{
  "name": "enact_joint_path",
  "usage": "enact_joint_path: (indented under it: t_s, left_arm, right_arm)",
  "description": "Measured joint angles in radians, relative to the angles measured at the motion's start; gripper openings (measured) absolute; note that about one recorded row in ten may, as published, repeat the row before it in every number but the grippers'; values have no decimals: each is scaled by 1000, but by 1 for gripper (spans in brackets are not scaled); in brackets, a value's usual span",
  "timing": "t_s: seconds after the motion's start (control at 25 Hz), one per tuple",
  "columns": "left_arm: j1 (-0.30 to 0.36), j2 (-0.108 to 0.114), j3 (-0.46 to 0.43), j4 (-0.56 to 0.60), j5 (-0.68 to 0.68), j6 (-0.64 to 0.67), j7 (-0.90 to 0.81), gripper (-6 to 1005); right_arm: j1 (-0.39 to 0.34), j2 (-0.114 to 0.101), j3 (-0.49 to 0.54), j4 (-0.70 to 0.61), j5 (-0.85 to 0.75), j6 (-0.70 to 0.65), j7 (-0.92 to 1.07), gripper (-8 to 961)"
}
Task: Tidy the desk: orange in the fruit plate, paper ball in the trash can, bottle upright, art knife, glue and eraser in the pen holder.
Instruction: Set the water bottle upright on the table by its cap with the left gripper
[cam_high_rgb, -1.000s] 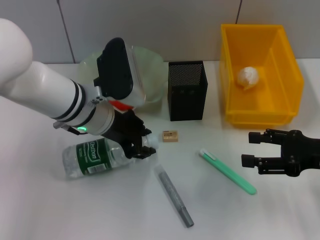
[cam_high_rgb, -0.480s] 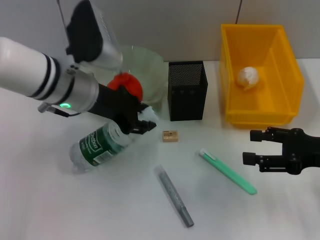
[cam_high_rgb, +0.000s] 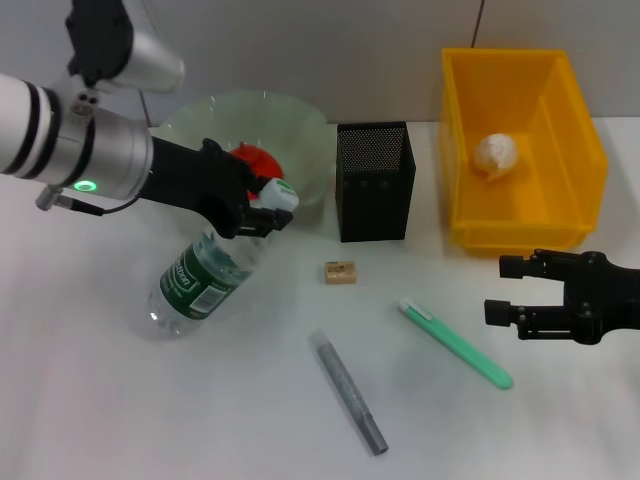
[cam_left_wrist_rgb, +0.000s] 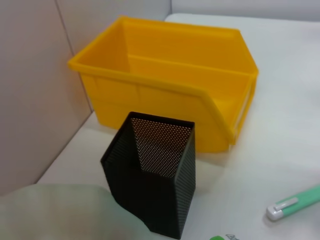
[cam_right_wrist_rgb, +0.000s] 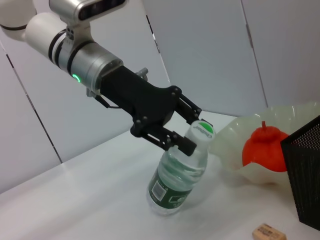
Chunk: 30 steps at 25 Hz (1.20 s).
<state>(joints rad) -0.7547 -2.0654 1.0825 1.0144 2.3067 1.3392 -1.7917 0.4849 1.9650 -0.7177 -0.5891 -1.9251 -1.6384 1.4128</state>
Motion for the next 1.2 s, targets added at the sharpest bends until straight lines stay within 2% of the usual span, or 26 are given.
enact_joint_path:
  t_s: [0.08,0.44,0.88,1.2]
  left_arm:
    - [4,2,-61,11,-2,35,0,445]
    - [7,6,-166,22,-3,75,0,445]
    - [25,17,-195,26,-14,101,0,445]
    - [59,47,-207,27,-111,127,-1,443]
  right_arm:
    - [1,0,0,0,0,1,0,839]
    - [3,0,0,-1,0,2,0,838]
    - [3,1,1,-1,0,2,4,839]
    - [4,1,1,-2,0,2,10,838]
